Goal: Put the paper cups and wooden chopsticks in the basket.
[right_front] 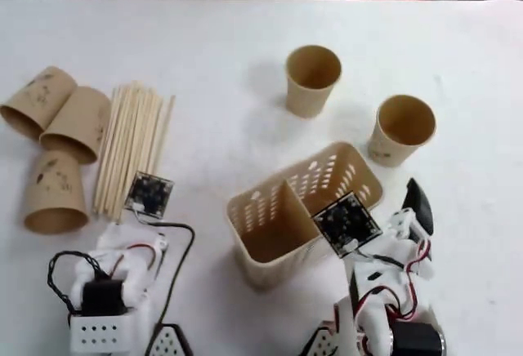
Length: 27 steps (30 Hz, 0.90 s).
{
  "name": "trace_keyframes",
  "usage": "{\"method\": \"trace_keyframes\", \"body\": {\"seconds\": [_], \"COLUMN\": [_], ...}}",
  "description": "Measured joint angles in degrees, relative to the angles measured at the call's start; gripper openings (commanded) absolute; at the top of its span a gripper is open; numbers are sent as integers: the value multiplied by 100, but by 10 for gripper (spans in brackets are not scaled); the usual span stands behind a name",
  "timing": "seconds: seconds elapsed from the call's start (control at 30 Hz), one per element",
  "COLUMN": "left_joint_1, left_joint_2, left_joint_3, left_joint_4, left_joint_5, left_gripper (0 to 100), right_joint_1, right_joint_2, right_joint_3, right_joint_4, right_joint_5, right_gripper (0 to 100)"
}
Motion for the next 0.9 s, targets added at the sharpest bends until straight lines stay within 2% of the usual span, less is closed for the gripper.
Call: {"method": "trace_keyframes", "body": {"seconds": [0.2,0.27,0.5,0.67,0.9], "left_joint_1": [0,0,0,0,0], "left_joint_2": [0,0,0,0,0], "left_joint_3": [0,0,0,0,0], "left_joint_4": [0,0,0,0,0], "left_joint_5": [0,0,0,0,0], "left_gripper": [85,85,85,85,85], "right_joint_1": [1116,1284,686,510,97], "right_joint_2": [-53,-53,-70,-70,-211], "right_joint_3": [-492,-519,264,730,870], "right_joint_4": [9,9,-413,-800,-1538], "right_joint_5": [88,176,246,70,-818], "right_gripper": [297,276,17,17,17]}}
